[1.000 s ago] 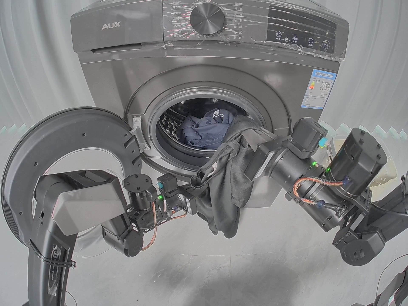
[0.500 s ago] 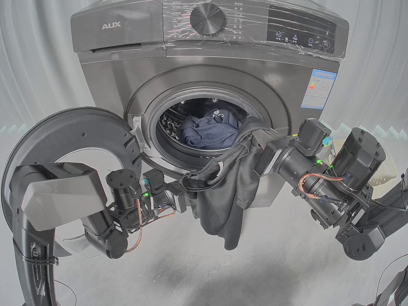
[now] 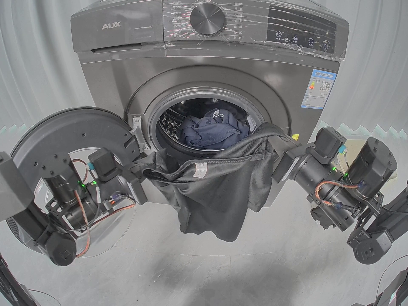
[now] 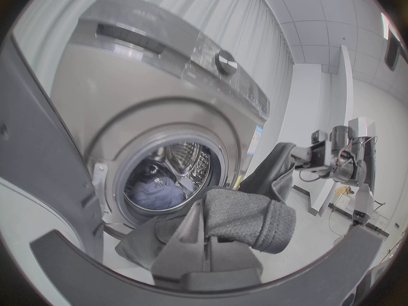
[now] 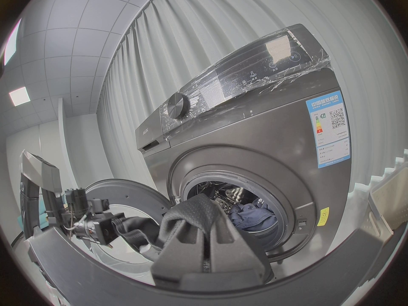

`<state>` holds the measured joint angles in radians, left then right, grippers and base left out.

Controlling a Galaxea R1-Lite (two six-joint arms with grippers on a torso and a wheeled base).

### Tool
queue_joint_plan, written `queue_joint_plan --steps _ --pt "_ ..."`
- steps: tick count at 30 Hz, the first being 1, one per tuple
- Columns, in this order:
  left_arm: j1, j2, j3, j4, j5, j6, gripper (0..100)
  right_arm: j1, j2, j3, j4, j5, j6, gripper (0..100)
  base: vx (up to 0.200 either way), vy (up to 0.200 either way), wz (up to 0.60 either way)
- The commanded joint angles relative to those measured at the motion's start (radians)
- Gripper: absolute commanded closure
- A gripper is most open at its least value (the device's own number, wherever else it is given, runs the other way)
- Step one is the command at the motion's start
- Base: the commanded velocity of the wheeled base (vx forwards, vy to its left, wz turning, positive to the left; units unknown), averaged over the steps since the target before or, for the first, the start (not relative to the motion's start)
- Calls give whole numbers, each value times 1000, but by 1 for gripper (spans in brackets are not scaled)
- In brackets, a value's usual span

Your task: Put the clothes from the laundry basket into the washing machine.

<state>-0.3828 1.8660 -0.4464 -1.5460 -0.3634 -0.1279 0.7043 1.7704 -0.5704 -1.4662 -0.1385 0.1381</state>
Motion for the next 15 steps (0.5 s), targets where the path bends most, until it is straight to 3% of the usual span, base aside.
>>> queue_joint_plan --steps 1,6,15 --pt "41 -174 89 1 -5 -1 100 -11 -19 12 -17 13 0 100 0 0 0" --pt "53 -183 80 0 4 40 100 -23 -11 -2 -39 7 0 100 0 0 0" --pt "53 -212 -17 0 35 42 100 -29 -19 -31 -54 2 2 100 0 0 0"
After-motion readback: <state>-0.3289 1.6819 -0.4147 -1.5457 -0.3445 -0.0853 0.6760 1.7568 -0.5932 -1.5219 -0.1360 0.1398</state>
